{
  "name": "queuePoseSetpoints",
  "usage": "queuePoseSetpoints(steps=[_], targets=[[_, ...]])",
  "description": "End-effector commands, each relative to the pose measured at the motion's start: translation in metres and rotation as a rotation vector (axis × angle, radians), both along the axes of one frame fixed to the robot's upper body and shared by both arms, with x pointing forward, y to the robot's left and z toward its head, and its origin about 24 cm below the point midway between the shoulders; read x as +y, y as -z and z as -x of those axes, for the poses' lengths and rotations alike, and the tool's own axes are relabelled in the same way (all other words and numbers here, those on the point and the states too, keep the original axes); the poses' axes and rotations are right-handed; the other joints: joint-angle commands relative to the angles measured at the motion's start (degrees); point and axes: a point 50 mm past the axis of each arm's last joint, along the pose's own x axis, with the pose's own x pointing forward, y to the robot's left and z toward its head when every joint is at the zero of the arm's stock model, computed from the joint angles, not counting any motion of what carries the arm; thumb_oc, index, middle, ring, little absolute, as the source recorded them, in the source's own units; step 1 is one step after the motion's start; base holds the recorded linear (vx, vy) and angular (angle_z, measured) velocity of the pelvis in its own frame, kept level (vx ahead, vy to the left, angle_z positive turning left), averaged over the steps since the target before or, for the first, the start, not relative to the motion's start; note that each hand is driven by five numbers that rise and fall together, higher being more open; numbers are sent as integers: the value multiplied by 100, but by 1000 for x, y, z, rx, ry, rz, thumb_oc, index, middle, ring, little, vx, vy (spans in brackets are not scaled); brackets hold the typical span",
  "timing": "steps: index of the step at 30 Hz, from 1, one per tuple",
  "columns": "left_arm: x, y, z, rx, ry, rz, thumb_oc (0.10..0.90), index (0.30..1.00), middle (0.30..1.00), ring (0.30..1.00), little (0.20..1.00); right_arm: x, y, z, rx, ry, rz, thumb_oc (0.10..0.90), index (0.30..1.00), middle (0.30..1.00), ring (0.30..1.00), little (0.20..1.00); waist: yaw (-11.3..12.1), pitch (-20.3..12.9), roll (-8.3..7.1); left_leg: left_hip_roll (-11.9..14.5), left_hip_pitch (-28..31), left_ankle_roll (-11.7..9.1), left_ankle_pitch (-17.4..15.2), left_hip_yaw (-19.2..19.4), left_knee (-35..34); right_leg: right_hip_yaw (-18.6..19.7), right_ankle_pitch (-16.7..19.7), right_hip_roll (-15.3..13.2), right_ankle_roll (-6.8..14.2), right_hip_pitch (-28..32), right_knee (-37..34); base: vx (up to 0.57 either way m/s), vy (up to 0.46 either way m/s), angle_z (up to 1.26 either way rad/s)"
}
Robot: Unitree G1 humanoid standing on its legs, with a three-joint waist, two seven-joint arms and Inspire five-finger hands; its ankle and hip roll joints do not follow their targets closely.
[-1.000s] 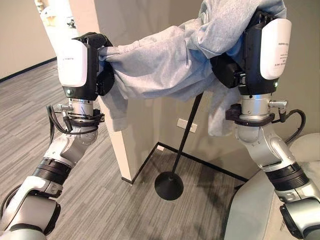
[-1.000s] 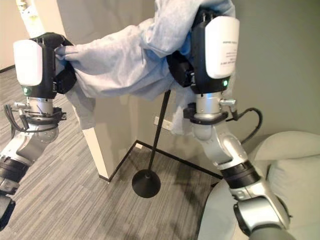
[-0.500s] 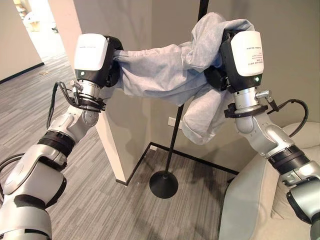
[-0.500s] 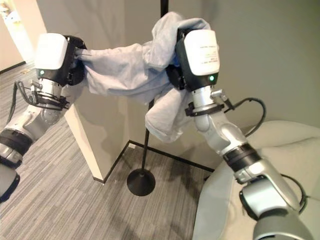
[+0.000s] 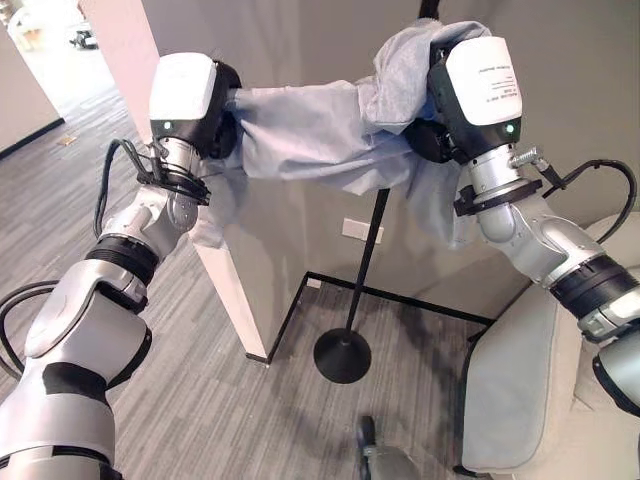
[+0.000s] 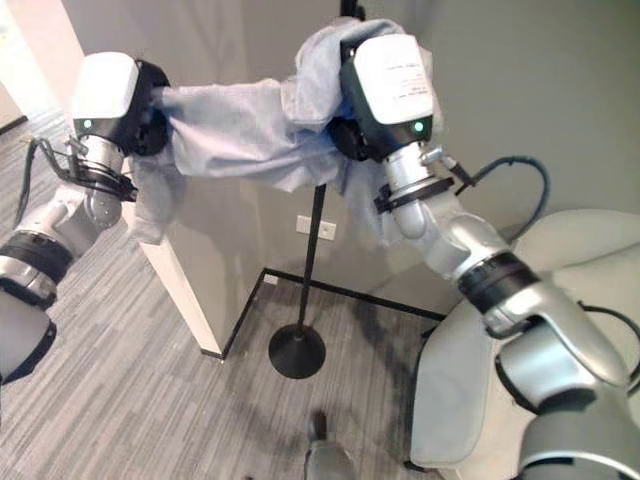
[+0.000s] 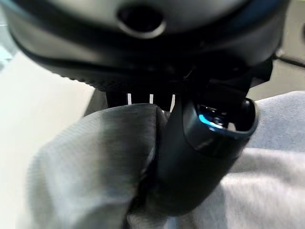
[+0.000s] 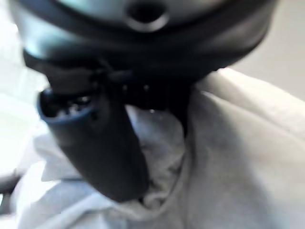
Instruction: Hang the clothes on the sofa on the clothes rack.
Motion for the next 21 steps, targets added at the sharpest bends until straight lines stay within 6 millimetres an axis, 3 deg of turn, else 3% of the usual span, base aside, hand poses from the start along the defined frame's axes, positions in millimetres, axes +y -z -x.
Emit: queuePoseSetpoints(steps=[1,6,7,8,10,11,12,13,16,17,18,19,21], targets=[[118,13,29,56,-485,70,400,300,300,300,300,-91,-45,13,-167,345,-143,400,300,300,300,300,223,-910,97,660,240,-527,-592,87,23,78,344,-134,400,421,-56,118,-74,28],[94,78,34,183,-384,157,400,300,300,300,300,-105,-2,41,-142,354,-169,400,300,300,300,300,183,-1030,170,832,209,-588,-621,26,23,10,243,-7,338,614,-247,117,-70,7],[92,79,34,187,-381,154,400,300,300,300,300,-107,0,43,-139,359,-169,400,300,300,300,300,198,-1048,163,838,211,-590,-624,19,23,2,240,-4,336,620,-249,108,-64,7],[79,100,37,223,-335,206,400,300,300,300,300,-111,10,55,-154,373,-180,400,300,300,300,300,167,-1044,178,876,214,-611,-630,8,23,-18,197,16,319,657,-268,93,-53,7],[71,110,38,246,-311,220,400,300,300,300,300,-115,17,63,-156,390,-183,400,300,300,300,300,196,-1076,171,896,214,-619,-643,1,23,-40,167,21,313,673,-272,83,-44,9],[57,130,43,272,-280,299,400,300,300,300,300,-113,32,73,-157,385,-212,400,300,300,300,300,186,-1061,188,914,215,-622,-665,6,23,-36,119,28,294,707,-272,46,-22,-1],[56,130,43,274,-278,298,400,300,300,300,300,-113,32,74,-156,387,-212,400,300,300,300,300,197,-1067,184,914,215,-622,-666,6,23,-36,118,28,293,705,-272,70,-39,-3],[41,148,49,298,-246,384,400,300,300,300,300,-107,45,80,-145,372,-242,400,300,300,300,300,185,-1030,184,910,210,-617,-675,-3,23,-16,102,35,282,711,-272,35,-24,-7],[21,171,59,339,-201,488,400,300,300,300,300,-97,62,89,-112,337,-266,400,300,300,300,300,209,-1024,163,912,212,-599,-701,16,23,4,100,26,281,720,-272,26,-25,5],[10,185,68,361,-177,554,400,300,300,300,300,-87,73,94,-80,294,-324,695,742,742,742,742,220,-1004,132,897,211,-580,-705,22,23,44,109,24,267,718,-272,-3,-19,7],[5,193,73,375,-172,601,400,300,300,300,300,-82,79,95,-60,264,-355,800,900,900,900,900,224,-980,109,889,206,-570,-708,28,23,54,120,18,260,719,-272,0,0,0],[-5,205,83,407,-160,668,400,300,300,300,300,-74,90,100,-5,213,-401,800,900,900,900,900,234,-962,76,873,206,-559,-713,41,23,71,124,14,255,724,-272,0,0,0],[-9,211,88,419,-155,710,400,300,300,300,300,-69,97,103,32,185,-435,800,900,900,900,900,243,-959,55,862,205,-552,-714,50,23,84,134,14,253,717,-272,-22,-4,-4]])
